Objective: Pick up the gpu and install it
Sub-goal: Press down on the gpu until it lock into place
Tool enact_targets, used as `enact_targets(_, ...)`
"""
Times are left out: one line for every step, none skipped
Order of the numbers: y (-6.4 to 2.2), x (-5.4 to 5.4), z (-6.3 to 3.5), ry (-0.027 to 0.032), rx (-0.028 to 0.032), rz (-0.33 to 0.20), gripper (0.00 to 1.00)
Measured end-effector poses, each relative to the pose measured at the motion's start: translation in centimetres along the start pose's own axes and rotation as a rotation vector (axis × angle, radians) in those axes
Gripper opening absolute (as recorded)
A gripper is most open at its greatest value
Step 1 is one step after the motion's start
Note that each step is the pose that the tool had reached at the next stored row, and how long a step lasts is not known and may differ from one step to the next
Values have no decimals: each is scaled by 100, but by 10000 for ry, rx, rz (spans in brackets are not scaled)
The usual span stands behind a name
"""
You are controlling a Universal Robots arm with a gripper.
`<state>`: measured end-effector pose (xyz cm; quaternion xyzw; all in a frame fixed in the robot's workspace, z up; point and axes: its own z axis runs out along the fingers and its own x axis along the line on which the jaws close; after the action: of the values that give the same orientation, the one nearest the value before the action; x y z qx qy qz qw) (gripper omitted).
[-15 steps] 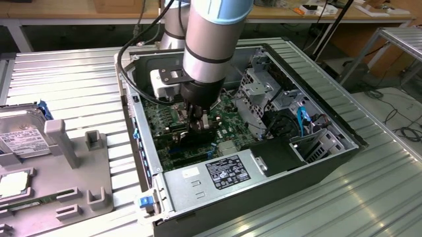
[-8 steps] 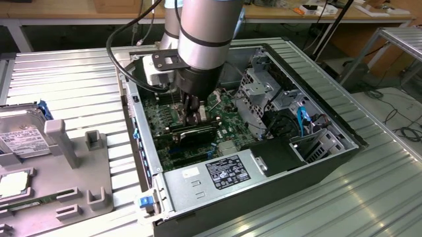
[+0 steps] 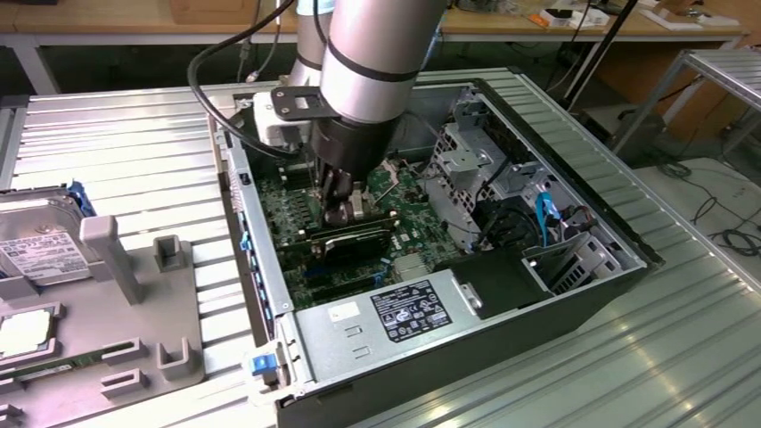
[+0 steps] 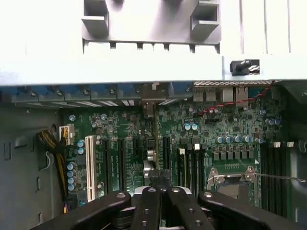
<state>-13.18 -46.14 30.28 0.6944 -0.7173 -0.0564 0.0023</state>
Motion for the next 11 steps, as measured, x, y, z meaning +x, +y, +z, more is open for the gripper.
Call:
enact_targets(8, 0, -7, -6, -280, 23, 11)
enact_targets(14, -1, -10, -9, -397, 32, 11)
enact_targets(19, 0, -11, -17, -486, 40, 11)
enact_targets(23, 0, -11, -25, -578, 48, 11)
enact_targets(29, 0, -10, -27, -711, 60, 11)
enact_targets(31, 0, -11, -34, -848, 72, 11)
enact_targets(33, 0, -13, -40, -953, 82, 11)
enact_targets(39, 0, -14, -45, -1066, 98, 11)
enact_targets(72, 1, -17, -51, -1102, 106, 11)
enact_targets(132, 3, -18, -59, -1102, 111, 11)
enact_targets(170, 4, -16, -62, -1102, 121, 11)
